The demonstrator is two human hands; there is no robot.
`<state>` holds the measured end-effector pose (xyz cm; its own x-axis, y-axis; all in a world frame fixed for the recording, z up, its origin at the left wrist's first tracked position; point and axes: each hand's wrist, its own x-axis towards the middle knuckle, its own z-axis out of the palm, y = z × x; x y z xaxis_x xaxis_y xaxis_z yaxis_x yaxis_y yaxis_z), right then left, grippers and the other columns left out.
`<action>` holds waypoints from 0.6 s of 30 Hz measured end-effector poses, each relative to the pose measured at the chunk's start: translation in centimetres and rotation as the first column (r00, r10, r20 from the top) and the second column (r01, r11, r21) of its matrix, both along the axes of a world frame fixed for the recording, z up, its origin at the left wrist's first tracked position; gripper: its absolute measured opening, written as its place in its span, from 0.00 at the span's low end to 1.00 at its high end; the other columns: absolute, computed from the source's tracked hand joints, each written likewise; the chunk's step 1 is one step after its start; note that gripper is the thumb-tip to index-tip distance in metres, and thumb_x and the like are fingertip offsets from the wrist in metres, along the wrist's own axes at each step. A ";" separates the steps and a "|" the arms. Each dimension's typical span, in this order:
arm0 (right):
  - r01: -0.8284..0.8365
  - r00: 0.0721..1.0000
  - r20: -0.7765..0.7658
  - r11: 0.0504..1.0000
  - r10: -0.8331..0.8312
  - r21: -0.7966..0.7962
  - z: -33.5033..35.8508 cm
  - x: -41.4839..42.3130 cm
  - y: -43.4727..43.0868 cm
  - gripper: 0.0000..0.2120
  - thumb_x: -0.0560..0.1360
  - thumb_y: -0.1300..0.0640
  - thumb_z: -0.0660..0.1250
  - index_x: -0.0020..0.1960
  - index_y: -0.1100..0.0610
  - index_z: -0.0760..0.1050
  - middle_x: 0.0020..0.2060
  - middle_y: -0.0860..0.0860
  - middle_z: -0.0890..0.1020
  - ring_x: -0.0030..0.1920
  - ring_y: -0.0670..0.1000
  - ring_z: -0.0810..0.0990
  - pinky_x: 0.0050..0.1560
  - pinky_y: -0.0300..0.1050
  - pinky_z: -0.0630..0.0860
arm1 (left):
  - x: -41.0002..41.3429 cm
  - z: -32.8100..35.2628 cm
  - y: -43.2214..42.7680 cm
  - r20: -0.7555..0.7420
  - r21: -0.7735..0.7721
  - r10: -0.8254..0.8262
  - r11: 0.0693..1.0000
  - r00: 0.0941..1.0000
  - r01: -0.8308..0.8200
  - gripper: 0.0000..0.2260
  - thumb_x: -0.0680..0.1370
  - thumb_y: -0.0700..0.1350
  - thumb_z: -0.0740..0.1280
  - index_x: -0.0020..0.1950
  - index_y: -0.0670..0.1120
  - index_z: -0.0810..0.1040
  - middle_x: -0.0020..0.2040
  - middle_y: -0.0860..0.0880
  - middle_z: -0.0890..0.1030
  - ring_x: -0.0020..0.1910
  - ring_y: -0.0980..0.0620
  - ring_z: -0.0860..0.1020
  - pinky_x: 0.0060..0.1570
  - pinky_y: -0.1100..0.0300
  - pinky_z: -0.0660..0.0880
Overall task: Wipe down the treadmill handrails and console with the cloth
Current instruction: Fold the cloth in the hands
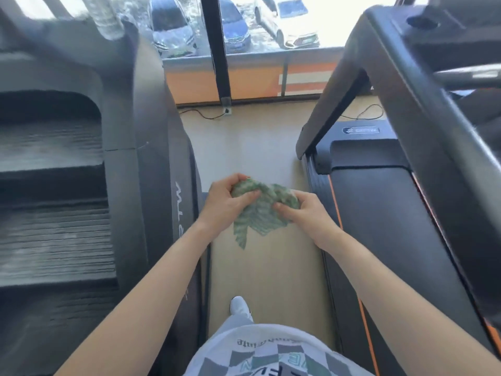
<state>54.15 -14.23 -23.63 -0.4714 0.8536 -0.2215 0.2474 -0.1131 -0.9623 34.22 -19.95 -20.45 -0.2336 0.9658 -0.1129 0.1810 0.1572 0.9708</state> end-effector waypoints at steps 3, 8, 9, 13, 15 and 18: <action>-0.015 1.000 0.023 0.998 0.013 0.066 1.7 -4.7 3.5 0.02 0.78 0.60 0.71 0.49 0.55 0.83 0.40 0.46 0.86 0.40 0.44 0.85 0.41 0.38 0.78 | -5.6 0.9 2.3 -0.189 0.027 0.094 0.996 0.977 -0.091 0.08 0.73 0.46 0.80 0.45 0.46 0.83 0.40 0.49 0.86 0.39 0.52 0.84 0.40 0.52 0.82; -0.049 0.988 0.152 0.983 0.022 0.177 3.8 -10.6 9.2 0.04 0.75 0.56 0.74 0.47 0.56 0.84 0.42 0.55 0.87 0.44 0.52 0.86 0.46 0.54 0.84 | -12.7 2.4 4.5 -0.377 0.113 0.217 0.976 0.901 -0.188 0.12 0.69 0.54 0.81 0.39 0.50 0.82 0.35 0.51 0.84 0.33 0.54 0.78 0.39 0.50 0.79; -0.073 0.982 0.184 0.979 0.038 0.190 4.4 -11.6 10.4 0.05 0.75 0.56 0.74 0.47 0.57 0.84 0.42 0.57 0.86 0.43 0.53 0.85 0.46 0.55 0.82 | -13.9 2.8 5.0 -0.360 0.117 0.216 0.976 0.908 -0.186 0.10 0.70 0.53 0.81 0.41 0.49 0.83 0.36 0.51 0.84 0.35 0.52 0.79 0.41 0.49 0.80; -0.214 0.957 0.244 0.950 0.157 0.227 7.8 -15.1 15.7 0.05 0.76 0.57 0.72 0.46 0.59 0.82 0.36 0.55 0.81 0.35 0.47 0.76 0.37 0.43 0.73 | -17.6 4.4 7.1 -0.289 0.144 0.218 0.973 0.932 -0.183 0.05 0.77 0.47 0.76 0.48 0.47 0.84 0.41 0.48 0.85 0.37 0.48 0.81 0.36 0.50 0.80; -0.232 0.964 0.189 0.938 0.187 0.257 9.3 -17.3 18.2 0.04 0.77 0.60 0.71 0.46 0.60 0.82 0.34 0.52 0.79 0.31 0.44 0.74 0.32 0.39 0.72 | -19.1 5.5 8.5 -0.273 0.173 0.257 0.961 0.927 -0.216 0.04 0.78 0.46 0.74 0.50 0.47 0.83 0.43 0.47 0.86 0.38 0.48 0.83 0.34 0.50 0.82; -0.236 0.972 0.081 0.929 0.222 0.284 11.1 -20.8 22.1 0.05 0.77 0.60 0.71 0.47 0.62 0.82 0.37 0.55 0.79 0.35 0.47 0.77 0.34 0.44 0.76 | -21.1 7.8 11.1 -0.174 0.233 0.341 0.926 0.924 -0.297 0.04 0.79 0.44 0.73 0.52 0.45 0.82 0.45 0.48 0.86 0.42 0.49 0.86 0.35 0.50 0.84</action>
